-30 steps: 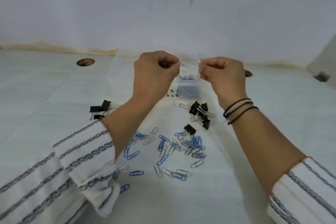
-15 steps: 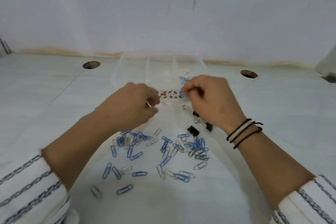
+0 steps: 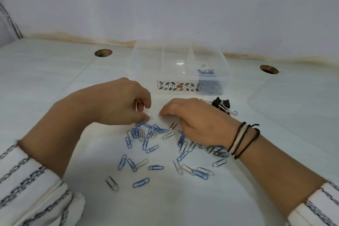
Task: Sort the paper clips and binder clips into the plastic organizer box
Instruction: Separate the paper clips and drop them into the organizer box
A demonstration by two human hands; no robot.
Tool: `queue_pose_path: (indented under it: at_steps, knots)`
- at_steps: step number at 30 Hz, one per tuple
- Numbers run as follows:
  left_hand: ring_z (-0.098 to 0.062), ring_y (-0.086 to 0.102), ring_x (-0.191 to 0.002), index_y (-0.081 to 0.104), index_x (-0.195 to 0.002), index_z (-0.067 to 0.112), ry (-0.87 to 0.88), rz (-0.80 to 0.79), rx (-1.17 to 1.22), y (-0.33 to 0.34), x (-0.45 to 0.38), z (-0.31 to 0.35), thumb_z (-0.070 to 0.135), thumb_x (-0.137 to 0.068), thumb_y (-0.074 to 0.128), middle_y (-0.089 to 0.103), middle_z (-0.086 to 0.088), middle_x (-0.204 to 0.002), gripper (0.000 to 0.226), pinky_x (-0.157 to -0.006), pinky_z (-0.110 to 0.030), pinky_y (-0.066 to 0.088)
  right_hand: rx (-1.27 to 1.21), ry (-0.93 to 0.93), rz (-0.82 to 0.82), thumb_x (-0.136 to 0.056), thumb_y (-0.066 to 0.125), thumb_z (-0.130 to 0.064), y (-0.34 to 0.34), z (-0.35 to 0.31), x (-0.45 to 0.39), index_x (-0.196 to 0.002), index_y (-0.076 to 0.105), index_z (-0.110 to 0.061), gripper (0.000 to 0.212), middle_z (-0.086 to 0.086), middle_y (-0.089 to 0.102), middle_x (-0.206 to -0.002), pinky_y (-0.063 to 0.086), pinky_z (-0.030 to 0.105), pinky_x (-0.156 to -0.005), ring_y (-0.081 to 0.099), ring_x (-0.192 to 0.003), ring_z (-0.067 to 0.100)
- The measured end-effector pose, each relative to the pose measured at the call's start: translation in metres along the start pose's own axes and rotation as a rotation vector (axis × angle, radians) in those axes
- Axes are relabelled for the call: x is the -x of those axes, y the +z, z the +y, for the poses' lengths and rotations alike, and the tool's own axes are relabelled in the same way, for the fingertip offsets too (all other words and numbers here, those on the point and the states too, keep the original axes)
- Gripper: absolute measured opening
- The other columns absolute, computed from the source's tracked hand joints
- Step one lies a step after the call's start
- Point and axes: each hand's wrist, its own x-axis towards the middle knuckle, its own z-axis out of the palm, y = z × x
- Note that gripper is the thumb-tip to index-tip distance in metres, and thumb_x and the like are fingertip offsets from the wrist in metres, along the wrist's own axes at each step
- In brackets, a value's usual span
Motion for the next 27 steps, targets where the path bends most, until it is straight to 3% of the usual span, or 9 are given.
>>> queue_pose_path:
  at_steps: [2,4,8,10,13,17,24,27]
  knots:
    - [0.001,0.065,-0.086,0.069,-0.116,0.036,0.007,-0.077,-0.007,-0.001,0.003,0.004,0.057,-0.081,0.077,0.066,0.021,-0.095,0.041,-0.079,-0.023,0.055,-0.061,-0.028,0.066,-0.09,0.046,-0.005,0.002,-0.005,0.003,-0.132,0.062,-0.012,0.045,0.001,0.065,-0.125,0.05,0.033,-0.097,0.062,-0.111,0.018]
    - [-0.001,0.063,-0.09,0.067,-0.118,0.037,0.021,-0.15,-0.042,-0.001,0.005,0.008,0.061,-0.077,0.078,0.064,0.02,-0.099,0.049,-0.084,-0.027,0.056,-0.042,-0.004,0.117,-0.098,0.054,-0.025,0.001,-0.008,0.005,-0.133,0.06,-0.014,0.038,-0.002,0.063,-0.125,0.048,0.026,-0.096,0.059,-0.111,0.013]
    - [-0.003,0.063,-0.094,0.069,-0.119,0.033,0.087,-0.177,-0.017,0.009,0.001,0.012,0.05,-0.081,0.081,0.065,0.016,-0.105,0.044,-0.089,-0.032,0.057,0.097,0.016,0.005,-0.086,0.055,-0.071,0.001,-0.015,0.009,-0.138,0.055,-0.021,0.071,-0.008,0.053,-0.127,0.046,0.029,-0.1,0.049,-0.117,0.011]
    - [-0.003,0.065,-0.092,0.071,-0.116,0.031,0.11,-0.131,0.022,0.011,-0.001,0.013,0.044,-0.083,0.081,0.067,0.015,-0.102,0.036,-0.087,-0.032,0.057,0.082,0.005,0.004,-0.083,0.056,-0.076,0.0,-0.017,0.012,-0.136,0.056,-0.024,0.075,-0.009,0.052,-0.122,0.048,0.03,-0.098,0.049,-0.113,0.009]
    - [-0.001,0.063,-0.095,0.064,-0.123,0.035,0.069,-0.143,0.051,0.006,0.002,0.011,0.054,-0.08,0.08,0.062,0.017,-0.107,0.05,-0.089,-0.029,0.057,0.071,0.058,0.007,-0.079,0.057,-0.08,-0.007,-0.016,0.016,-0.144,0.052,-0.024,0.086,-0.012,0.05,-0.127,0.048,0.03,-0.1,0.05,-0.115,0.007]
    - [-0.003,0.064,-0.094,0.068,-0.121,0.033,0.035,-0.168,0.019,0.008,0.002,0.013,0.05,-0.079,0.083,0.065,0.016,-0.105,0.048,-0.089,-0.029,0.056,0.052,0.035,-0.039,-0.079,0.062,-0.075,-0.002,-0.02,0.011,-0.141,0.054,-0.023,0.081,-0.008,0.05,-0.122,0.048,0.033,-0.097,0.049,-0.113,0.011]
    - [0.006,0.068,-0.074,0.079,-0.096,0.029,0.022,-0.136,0.087,0.012,-0.002,0.014,0.03,-0.083,0.083,0.075,0.016,-0.078,0.014,-0.071,-0.017,0.056,0.004,0.048,0.014,-0.093,0.065,-0.046,0.004,-0.029,0.002,-0.122,0.07,-0.025,0.036,-0.001,0.06,-0.105,0.048,0.038,-0.087,0.059,-0.097,0.018]
    - [0.006,0.068,-0.071,0.081,-0.092,0.029,0.051,-0.11,0.073,0.015,-0.002,0.015,0.024,-0.084,0.078,0.076,0.016,-0.075,0.009,-0.07,-0.02,0.057,0.005,0.032,0.05,-0.096,0.064,-0.033,0.003,-0.027,0.002,-0.112,0.072,-0.024,0.02,-0.003,0.063,-0.1,0.049,0.034,-0.084,0.06,-0.091,0.016]
